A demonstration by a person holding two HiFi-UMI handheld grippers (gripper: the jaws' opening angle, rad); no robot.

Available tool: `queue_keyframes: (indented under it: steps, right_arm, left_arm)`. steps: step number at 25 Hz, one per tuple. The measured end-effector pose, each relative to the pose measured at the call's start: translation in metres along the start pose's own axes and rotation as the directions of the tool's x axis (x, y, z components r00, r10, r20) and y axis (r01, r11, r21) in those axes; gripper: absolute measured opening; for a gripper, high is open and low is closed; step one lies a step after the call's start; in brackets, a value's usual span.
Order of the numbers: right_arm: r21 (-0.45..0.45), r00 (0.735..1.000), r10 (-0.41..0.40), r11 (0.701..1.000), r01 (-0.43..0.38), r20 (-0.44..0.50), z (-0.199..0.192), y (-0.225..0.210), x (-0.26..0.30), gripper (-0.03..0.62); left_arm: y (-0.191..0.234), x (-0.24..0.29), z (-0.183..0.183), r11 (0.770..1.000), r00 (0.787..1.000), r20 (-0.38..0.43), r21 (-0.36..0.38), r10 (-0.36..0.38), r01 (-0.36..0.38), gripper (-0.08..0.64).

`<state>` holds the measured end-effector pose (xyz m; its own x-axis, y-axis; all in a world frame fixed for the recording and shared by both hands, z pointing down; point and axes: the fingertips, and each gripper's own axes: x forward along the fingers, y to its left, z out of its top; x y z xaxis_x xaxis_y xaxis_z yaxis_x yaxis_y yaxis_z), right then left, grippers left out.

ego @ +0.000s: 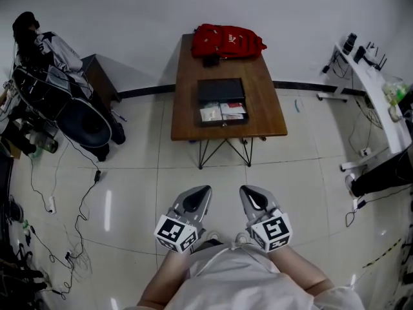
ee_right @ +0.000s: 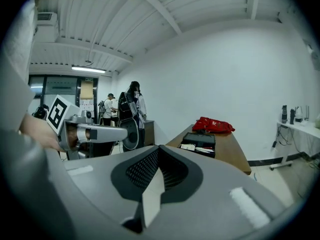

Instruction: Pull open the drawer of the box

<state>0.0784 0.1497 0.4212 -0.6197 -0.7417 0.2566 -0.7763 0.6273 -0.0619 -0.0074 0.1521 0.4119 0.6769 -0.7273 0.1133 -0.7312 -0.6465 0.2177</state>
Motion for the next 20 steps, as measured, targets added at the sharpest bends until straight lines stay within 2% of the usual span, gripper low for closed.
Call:
queue_keyframes:
  steps: [20]
  right_arm:
    - [-0.019,1.000,0.000,1.000,0.000,0.007,0.000,-0.005,-0.003,0.006]
  left_arm:
    - [-0.006,0.002,0.000,1.000,1.000,0.009,0.016,0.013,-0.013,-0.005]
